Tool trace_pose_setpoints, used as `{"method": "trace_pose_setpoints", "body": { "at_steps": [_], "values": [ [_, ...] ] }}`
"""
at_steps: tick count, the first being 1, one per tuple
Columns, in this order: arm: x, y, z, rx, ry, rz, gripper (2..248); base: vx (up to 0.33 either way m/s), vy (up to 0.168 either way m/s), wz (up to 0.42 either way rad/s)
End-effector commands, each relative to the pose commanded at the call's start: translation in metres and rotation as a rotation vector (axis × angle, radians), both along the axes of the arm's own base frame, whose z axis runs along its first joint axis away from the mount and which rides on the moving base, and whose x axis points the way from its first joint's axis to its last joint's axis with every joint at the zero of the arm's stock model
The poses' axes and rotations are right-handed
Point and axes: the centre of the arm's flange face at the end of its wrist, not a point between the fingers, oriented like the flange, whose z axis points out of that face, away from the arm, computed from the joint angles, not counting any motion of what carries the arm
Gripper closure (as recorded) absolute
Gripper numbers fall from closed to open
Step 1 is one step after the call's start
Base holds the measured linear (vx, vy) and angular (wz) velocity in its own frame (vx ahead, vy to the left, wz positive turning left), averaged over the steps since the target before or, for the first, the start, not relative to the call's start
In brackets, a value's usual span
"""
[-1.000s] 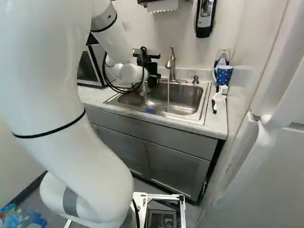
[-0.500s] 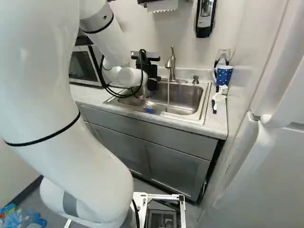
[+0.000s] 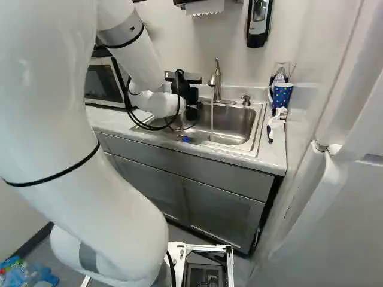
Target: Rinse the cup and place it in the tray
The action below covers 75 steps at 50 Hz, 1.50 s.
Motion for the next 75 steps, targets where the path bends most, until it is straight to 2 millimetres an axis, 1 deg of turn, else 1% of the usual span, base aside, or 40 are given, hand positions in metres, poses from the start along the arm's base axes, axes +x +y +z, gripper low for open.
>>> {"method": "trace_pose_setpoints", "body": {
  "at_steps": [11,28,75],
  "values": [
    [0.0023,-0.0004,-0.0104,-0.001,0.008,-0.001,126,0.0,0.0,0.0],
    [0.0033,-0.0008,-0.0075,-0.008,-0.026,-0.004,126,0.0,0.0,0.0],
    [0.0032,-0.0011,-0.0079,-0.007,-0.021,-0.004,126,0.0,0.0,0.0]
  ]
}}
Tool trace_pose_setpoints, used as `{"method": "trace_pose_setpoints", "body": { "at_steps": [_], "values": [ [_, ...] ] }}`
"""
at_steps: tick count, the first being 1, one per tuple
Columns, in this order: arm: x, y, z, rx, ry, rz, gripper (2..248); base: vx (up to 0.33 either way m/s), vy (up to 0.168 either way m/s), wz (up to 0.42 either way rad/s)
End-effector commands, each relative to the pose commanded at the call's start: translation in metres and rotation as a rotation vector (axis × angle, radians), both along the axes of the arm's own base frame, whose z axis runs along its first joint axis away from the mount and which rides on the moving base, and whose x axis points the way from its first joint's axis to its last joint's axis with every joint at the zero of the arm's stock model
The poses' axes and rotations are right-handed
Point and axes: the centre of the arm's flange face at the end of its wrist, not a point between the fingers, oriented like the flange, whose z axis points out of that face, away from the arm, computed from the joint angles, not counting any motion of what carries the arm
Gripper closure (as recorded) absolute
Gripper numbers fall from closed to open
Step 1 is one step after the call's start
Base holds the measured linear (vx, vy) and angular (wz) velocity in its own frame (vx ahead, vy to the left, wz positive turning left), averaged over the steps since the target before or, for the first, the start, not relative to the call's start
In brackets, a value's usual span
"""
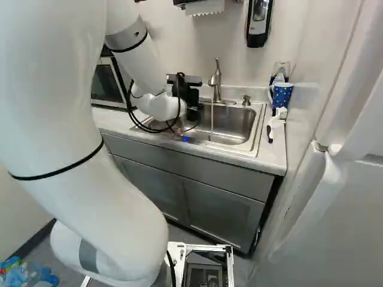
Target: Rinse the cup and place it in the tray
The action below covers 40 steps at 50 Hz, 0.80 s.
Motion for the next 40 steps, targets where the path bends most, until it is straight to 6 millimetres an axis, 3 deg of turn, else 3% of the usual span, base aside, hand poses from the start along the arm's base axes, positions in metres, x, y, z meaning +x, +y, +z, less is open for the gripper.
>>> {"method": "trace_pose_setpoints", "body": {
  "at_steps": [23,40],
  "values": [
    [-0.001,-0.003,-0.004,0.009,0.044,-0.004,126,0.0,0.0,0.0],
    [-0.006,-0.02,-0.004,0.011,0.05,-0.041,126,0.0,0.0,0.0]
  ]
}}
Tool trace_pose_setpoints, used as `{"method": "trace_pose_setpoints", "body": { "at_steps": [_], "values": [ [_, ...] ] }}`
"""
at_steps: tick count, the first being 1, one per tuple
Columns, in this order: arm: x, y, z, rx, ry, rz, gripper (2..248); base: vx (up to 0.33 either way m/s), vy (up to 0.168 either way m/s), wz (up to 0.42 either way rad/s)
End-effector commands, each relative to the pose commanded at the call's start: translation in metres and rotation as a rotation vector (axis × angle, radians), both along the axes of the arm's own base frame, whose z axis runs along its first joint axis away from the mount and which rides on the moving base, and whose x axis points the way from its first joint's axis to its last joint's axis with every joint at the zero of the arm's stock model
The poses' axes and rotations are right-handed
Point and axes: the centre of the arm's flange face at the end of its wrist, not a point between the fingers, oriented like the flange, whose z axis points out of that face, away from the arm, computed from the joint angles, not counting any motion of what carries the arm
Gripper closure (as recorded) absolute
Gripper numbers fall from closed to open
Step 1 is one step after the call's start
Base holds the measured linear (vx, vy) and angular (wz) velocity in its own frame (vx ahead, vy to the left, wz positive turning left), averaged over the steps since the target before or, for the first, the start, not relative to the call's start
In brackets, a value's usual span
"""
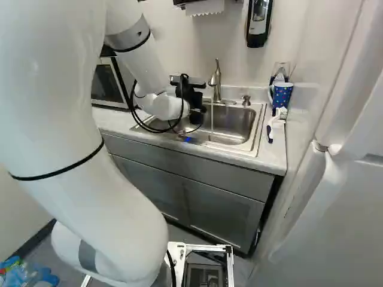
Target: Rinse the cup and place it in the tray
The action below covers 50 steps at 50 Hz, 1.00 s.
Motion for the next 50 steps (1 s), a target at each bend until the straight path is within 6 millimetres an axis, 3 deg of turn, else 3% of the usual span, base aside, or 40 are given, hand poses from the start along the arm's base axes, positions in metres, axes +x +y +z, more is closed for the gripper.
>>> {"method": "trace_pose_setpoints", "body": {
  "at_steps": [50],
  "values": [
    [-0.014,-0.057,0.0,0.0,0.0,-0.125,126,0.0,0.0,0.0]
  ]
}}
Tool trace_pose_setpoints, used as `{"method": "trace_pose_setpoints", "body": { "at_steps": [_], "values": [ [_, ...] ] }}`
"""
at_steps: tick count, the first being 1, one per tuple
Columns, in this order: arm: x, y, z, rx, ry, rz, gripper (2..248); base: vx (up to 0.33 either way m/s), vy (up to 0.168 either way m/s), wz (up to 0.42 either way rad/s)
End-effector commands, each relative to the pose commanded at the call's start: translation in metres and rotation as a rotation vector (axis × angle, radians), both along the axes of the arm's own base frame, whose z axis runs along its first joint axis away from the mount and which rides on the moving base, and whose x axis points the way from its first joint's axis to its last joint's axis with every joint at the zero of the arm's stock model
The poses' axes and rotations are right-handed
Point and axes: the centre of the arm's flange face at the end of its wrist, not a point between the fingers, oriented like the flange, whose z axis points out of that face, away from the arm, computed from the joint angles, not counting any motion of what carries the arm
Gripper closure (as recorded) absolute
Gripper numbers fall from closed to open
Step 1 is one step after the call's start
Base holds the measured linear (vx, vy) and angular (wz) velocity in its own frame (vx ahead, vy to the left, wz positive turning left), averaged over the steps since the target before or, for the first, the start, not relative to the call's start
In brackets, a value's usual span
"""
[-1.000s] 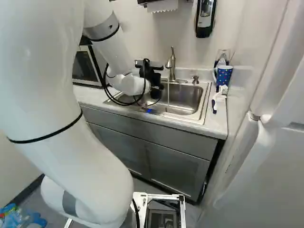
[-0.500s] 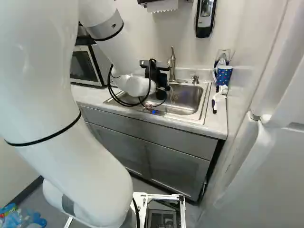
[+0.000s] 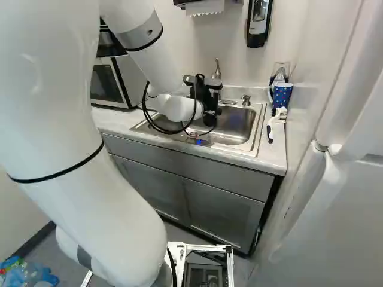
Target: Rinse the cup and place it in the tray
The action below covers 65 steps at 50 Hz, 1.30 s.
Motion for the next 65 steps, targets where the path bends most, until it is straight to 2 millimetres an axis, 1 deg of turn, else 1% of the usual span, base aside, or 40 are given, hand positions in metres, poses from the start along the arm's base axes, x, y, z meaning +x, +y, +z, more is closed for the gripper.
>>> {"method": "trace_pose_setpoints", "body": {
  "at_steps": [65],
  "values": [
    [0.0,0.0,0.0,0.0,0.0,0.0,126,0.0,0.0,0.0]
  ]
}}
